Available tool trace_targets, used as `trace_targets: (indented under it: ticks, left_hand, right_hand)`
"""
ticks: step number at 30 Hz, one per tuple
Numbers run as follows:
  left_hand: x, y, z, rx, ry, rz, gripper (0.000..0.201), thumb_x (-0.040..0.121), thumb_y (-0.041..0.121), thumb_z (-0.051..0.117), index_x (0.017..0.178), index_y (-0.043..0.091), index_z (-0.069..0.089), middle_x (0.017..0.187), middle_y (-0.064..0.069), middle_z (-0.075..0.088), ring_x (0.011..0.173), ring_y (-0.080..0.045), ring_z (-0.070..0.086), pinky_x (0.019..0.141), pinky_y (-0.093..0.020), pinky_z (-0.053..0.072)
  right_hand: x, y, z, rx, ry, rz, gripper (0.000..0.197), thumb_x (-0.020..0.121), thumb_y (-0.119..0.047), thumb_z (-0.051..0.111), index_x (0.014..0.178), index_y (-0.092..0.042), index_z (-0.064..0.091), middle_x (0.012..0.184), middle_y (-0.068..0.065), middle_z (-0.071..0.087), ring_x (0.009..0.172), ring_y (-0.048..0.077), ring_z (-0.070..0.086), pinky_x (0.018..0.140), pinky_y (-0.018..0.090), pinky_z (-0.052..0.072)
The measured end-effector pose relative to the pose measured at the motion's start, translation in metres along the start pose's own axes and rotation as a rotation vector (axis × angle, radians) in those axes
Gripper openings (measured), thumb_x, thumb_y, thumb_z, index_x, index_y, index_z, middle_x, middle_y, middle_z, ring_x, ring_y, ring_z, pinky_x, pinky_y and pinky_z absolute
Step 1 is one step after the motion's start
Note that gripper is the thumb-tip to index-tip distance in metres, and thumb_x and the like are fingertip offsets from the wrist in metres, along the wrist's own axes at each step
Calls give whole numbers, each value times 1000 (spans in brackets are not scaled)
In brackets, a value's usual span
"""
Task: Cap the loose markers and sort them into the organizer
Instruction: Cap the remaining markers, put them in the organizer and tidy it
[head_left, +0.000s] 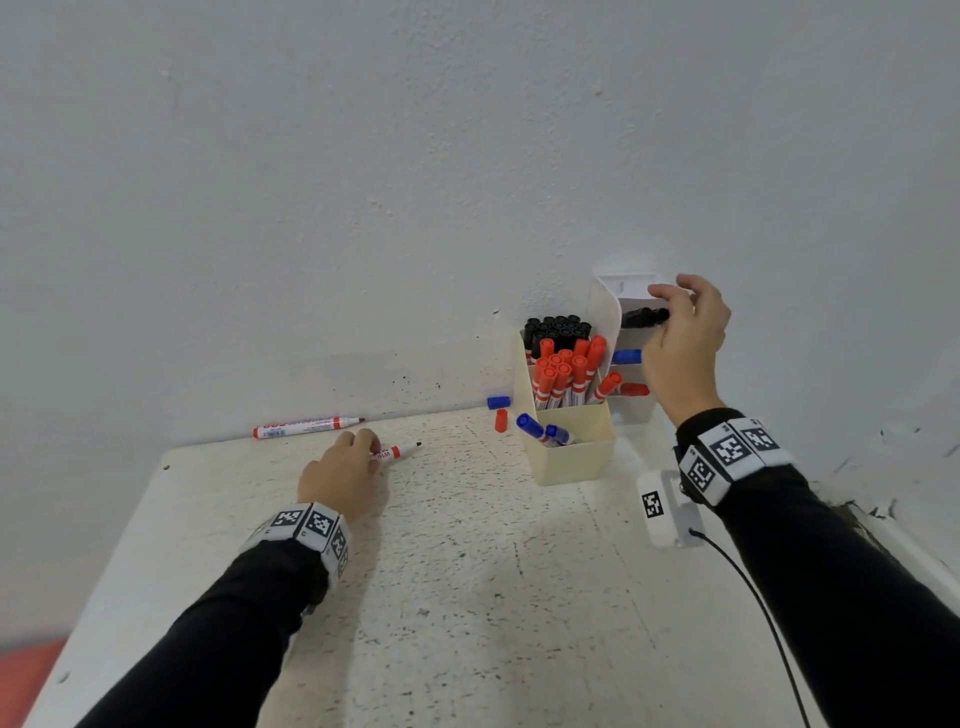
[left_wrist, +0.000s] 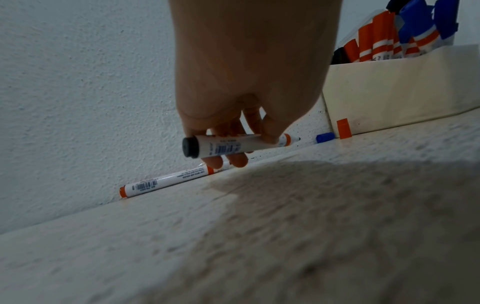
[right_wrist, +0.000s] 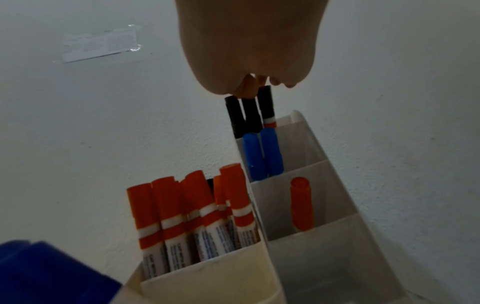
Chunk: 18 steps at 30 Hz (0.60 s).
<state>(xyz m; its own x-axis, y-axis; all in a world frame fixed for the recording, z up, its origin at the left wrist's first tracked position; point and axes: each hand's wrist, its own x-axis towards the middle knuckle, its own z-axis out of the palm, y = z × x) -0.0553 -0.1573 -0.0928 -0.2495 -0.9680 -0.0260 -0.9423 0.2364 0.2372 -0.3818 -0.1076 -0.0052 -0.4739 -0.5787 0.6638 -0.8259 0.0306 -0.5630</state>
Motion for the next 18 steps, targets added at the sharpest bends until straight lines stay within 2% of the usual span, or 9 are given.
trace_targets:
  ticks: [2,4,6,8,11,14,16,18]
  left_hand:
    - [0,0,0,-2,8,1,25,97,23,39,120,15,43,123,-3,49,99,-20,56,80,-31,44]
    - [1,-1,0,-4,11,1,25,98,23,37,122,16,43,124,-3,48,99,-20,56,80,-31,45]
    - [1,-3,1,9,12,2,28,99,24,36,125,16,43,127,-3,47,103,-20,56,83,-33,45]
    - [1,-4,3,42,13,7,31,100,25,34,129,17,42,129,-3,46,108,-19,54,86,-34,44]
    - [2,-4,3,54,31,8,33,100,25,30,130,18,43,130,-2,45,110,-18,53,89,-35,43]
    - [3,-3,3,31,70,18,32,100,22,30,130,19,42,130,-1,47,111,-19,53,89,-36,42]
    - [3,-2,3,22,90,23,32,100,21,30,129,20,42,126,0,52,108,-19,54,87,-35,42]
    - [1,0,4,32,97,29,32,100,19,30,129,20,42,121,1,55,105,-18,55,85,-34,41]
  right_hand:
    - [-3,-11,2,-22,33,-49,47,74,16,38,112,-4,59,130,18,43,121,34,37,96,36,29]
    - [-7,-25,6,-6,66,-104,42,75,13,39,105,-5,62,124,17,47,115,32,40,89,26,24]
    - [-13,-43,11,72,87,-168,33,76,7,39,96,-5,64,113,15,52,106,24,42,85,20,24]
    - [-20,-66,16,212,34,-227,27,78,1,39,85,-4,64,97,8,55,93,12,45,84,20,33]
    - [-33,-105,24,361,-253,-221,25,81,7,41,78,-4,64,83,2,57,74,3,48,75,7,36]
    - [-54,-132,42,379,-662,-83,28,88,5,39,89,-7,64,91,2,60,63,2,47,58,7,37]
    - [-69,-138,63,336,-875,30,26,92,-1,37,101,-9,61,101,3,58,66,5,49,56,12,39]
    - [-83,-137,85,245,-964,91,27,93,-3,39,113,-9,57,115,5,54,82,11,51,67,17,43]
